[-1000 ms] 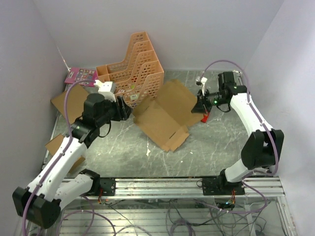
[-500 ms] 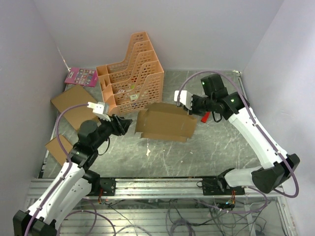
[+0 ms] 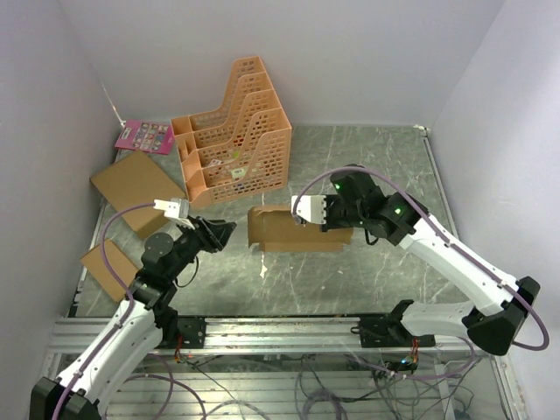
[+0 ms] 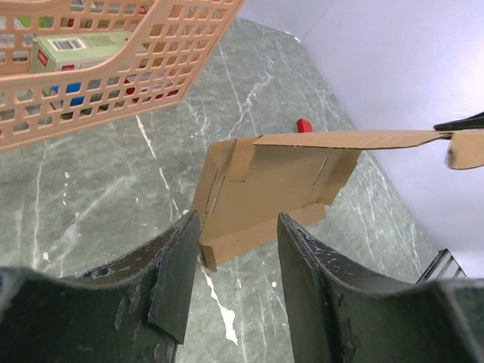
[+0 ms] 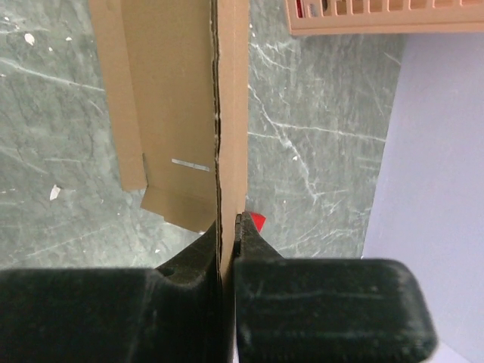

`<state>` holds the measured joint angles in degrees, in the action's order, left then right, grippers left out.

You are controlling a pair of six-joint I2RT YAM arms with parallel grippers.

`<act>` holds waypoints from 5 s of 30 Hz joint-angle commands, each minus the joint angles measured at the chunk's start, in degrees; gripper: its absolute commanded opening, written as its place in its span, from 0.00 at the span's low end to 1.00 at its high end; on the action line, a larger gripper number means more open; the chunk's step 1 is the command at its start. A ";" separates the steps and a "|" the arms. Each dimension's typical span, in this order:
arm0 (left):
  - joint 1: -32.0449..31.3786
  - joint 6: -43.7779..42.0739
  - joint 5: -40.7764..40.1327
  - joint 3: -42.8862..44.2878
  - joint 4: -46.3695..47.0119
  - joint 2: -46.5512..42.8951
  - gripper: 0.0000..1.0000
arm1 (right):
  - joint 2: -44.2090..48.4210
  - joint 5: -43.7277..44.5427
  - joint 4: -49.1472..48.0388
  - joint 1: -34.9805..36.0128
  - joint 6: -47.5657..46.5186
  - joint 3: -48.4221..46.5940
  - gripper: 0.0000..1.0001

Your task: Fold the paper box

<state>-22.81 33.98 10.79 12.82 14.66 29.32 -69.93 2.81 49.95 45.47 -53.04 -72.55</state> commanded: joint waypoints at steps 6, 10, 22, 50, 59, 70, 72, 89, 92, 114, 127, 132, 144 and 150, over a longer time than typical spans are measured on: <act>0.13 3.27 -1.80 -1.57 5.00 4.34 0.48 | 6.19 -4.17 2.00 -0.43 0.41 2.87 0.00; 0.15 3.65 -0.88 -1.44 7.72 8.63 0.47 | 8.02 -7.38 3.14 -0.79 -0.57 4.63 0.00; 0.02 3.16 3.46 -0.87 9.31 14.42 0.49 | 9.48 -13.06 5.93 -1.08 -0.94 7.47 0.00; -7.08 -8.12 -1.97 -6.25 10.01 7.53 0.49 | -2.32 -16.91 22.84 -3.33 -3.47 -8.10 0.00; -8.54 -11.72 -8.90 -7.66 12.14 9.22 0.47 | -3.97 -19.59 24.60 -6.97 -6.02 -10.70 0.00; -9.91 -15.06 -4.48 -6.06 29.74 26.76 0.46 | -5.16 -21.55 25.49 -7.94 -6.97 -9.99 0.00; -10.71 -16.15 -2.62 -6.38 34.25 29.10 0.46 | -5.37 -21.79 25.40 -7.94 -7.08 -9.06 0.00; -15.41 -19.73 0.76 -6.82 35.84 29.59 0.48 | -5.32 -21.84 25.57 -7.92 -6.93 -9.65 0.00; -16.07 -20.30 0.50 -6.83 34.82 28.84 0.49 | -5.35 -22.09 25.49 -7.93 -6.82 -9.54 0.00; -22.88 -25.58 -9.11 -7.51 46.13 37.96 0.55 | -5.00 -23.71 26.11 -7.95 -6.89 -9.62 0.00; -31.46 -29.66 -26.29 -8.33 64.14 50.83 0.54 | -5.39 -25.12 26.54 -8.08 -7.08 -8.88 0.00; -33.54 -30.05 -31.97 -7.65 68.48 54.50 0.53 | -5.48 -25.72 26.59 -8.19 -7.26 -8.57 0.00; -35.58 -30.71 -35.52 -6.50 84.16 68.17 0.51 | -5.48 -26.89 26.88 -8.83 -7.96 -8.13 0.00; -37.55 -32.13 -38.92 -4.78 84.27 69.46 0.48 | -5.48 -27.24 27.05 -9.30 -8.37 -7.80 0.00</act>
<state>-58.92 4.40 -23.62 6.66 86.06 98.39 -75.16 -21.23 75.37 36.23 -60.51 -80.93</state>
